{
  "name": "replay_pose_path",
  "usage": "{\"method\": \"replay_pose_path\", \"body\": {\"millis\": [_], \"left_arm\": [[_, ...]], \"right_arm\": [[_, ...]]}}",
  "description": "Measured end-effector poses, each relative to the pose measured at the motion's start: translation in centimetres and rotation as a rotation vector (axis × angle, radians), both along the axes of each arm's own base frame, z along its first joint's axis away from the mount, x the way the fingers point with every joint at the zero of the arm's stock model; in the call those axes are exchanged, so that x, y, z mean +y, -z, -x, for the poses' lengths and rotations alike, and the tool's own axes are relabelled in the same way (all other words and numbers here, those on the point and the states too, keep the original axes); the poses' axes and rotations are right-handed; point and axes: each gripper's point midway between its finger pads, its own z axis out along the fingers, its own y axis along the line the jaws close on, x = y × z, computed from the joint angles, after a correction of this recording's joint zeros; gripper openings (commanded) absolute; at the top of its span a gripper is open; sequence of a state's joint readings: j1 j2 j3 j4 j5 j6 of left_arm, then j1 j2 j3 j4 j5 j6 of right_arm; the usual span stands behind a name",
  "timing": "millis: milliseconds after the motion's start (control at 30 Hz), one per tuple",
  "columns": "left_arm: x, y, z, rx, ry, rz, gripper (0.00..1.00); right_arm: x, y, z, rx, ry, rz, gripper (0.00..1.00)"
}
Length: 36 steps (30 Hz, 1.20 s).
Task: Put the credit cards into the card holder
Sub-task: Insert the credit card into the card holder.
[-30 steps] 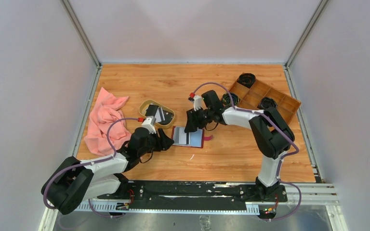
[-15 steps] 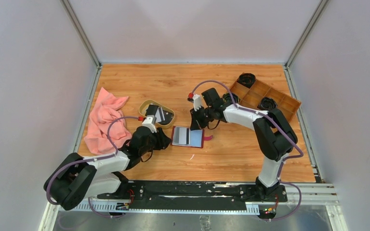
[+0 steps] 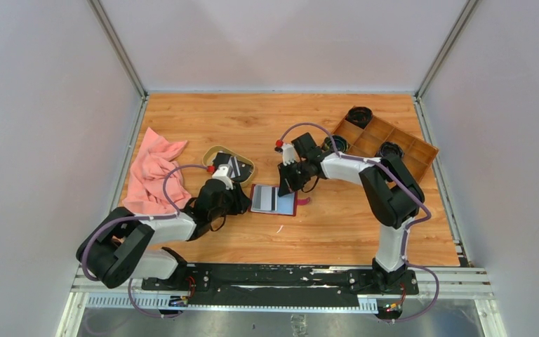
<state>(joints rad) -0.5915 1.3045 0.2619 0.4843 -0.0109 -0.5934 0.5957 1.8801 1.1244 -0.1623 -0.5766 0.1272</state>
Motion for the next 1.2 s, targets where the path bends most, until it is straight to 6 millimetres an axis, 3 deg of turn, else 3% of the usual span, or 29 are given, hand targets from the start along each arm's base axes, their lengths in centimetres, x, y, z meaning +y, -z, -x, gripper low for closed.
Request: {"method": "replay_pose_path", "body": {"millis": [600,1033,1200], "left_arm": [[-2.1,-0.1,0.7,-0.005,0.073,0.020,0.43],[-2.2,-0.1,1.3,0.005,0.077,0.031,0.46],[-1.4,-0.2,2.1,0.004,0.065,0.026,0.49]], "right_arm": [[2.2,0.0,1.9,0.148,0.004,-0.073,0.00],[3.3,-1.3,2.4,0.154,-0.040,-0.146,0.00],[2.7,-2.7,2.2,0.059,-0.106,-0.134,0.00]]}}
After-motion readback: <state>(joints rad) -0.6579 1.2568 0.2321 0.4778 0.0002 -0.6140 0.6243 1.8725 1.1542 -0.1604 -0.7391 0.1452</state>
